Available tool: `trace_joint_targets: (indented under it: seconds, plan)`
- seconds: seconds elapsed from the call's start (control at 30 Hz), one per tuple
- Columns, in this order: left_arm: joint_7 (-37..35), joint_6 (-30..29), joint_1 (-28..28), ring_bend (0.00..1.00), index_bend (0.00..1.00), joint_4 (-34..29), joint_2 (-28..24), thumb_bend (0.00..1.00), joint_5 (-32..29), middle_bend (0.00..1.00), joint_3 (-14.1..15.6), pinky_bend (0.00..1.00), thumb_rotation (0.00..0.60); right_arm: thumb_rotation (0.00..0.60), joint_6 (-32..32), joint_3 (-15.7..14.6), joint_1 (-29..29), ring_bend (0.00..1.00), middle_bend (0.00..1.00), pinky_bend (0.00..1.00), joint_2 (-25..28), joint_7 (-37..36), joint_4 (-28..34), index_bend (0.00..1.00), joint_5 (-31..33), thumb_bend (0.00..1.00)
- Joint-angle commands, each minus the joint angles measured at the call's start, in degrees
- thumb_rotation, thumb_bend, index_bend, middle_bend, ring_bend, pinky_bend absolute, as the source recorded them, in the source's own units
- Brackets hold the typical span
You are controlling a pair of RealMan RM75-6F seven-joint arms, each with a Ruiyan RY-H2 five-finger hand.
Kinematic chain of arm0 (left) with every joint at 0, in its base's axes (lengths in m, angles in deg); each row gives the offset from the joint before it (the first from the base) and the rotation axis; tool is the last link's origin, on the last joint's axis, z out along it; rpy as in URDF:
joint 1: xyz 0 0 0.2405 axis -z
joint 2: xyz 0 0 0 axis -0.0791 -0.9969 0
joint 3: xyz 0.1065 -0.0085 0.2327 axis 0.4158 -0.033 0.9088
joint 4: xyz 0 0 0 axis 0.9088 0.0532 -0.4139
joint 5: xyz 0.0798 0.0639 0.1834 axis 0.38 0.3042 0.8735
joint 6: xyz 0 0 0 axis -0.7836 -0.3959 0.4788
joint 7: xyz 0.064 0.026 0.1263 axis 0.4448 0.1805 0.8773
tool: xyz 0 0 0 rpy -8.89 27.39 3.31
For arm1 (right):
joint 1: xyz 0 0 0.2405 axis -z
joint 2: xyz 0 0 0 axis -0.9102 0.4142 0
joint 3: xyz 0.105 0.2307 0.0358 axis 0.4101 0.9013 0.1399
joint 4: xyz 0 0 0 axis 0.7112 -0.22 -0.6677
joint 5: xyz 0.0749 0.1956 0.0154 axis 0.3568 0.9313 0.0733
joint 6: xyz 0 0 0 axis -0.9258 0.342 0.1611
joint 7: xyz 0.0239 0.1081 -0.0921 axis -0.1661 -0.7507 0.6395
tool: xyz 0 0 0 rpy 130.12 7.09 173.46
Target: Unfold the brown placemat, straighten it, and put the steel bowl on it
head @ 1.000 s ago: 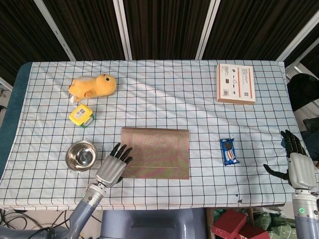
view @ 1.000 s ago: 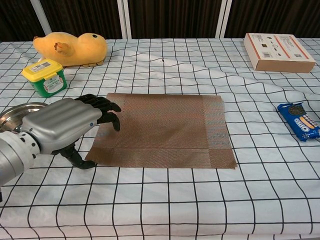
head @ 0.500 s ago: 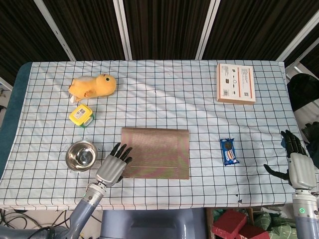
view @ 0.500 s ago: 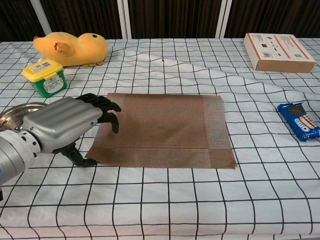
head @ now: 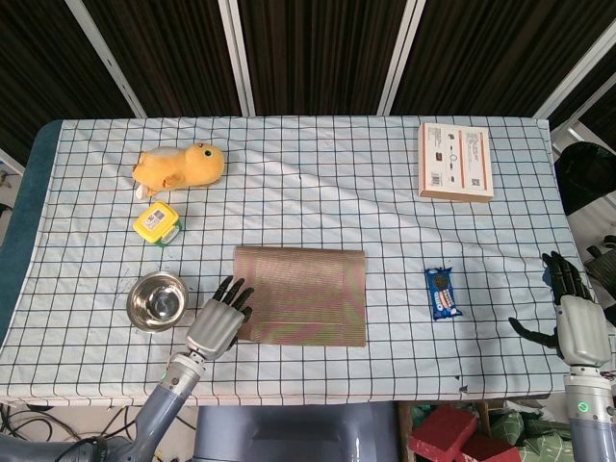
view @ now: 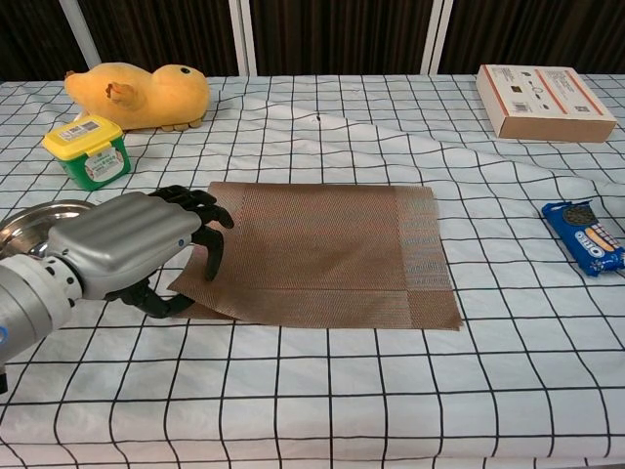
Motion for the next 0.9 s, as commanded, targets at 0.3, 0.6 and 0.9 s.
trace_joint_targets:
  seconds: [0.3, 0.6, 0.9]
  plan:
    - [-0.6, -0.3, 0.0, 0.02, 0.53, -0.5, -0.2, 0.41, 0.5, 0.16, 0.2, 0.07, 0.6, 0.6, 0.0, 0.0, 0.0, 0.0, 0.0, 0.16, 0.0, 0.0, 0.1, 0.0, 0.0, 0.11]
    - [-0.8, -0.5, 0.0, 0.02, 0.57, -0.9, -0.6, 0.45, 0.9, 0.18, 0.3, 0.07, 0.6, 0.6, -0.1, 0.0, 0.0, 0.0, 0.0, 0.16, 0.1, -0.1, 0.1, 0.0, 0.0, 0.11]
    - [-1.6, -1.7, -0.8, 0.02, 0.58, -3.6, -2.3, 0.46, 2.5, 0.18, 1.5, 0.08, 0.6, 0.6, -0.2, 0.1, 0.0, 0.0, 0.0, 0.16, 0.2, -0.5, 0.2, 0.0, 0.2, 0.11]
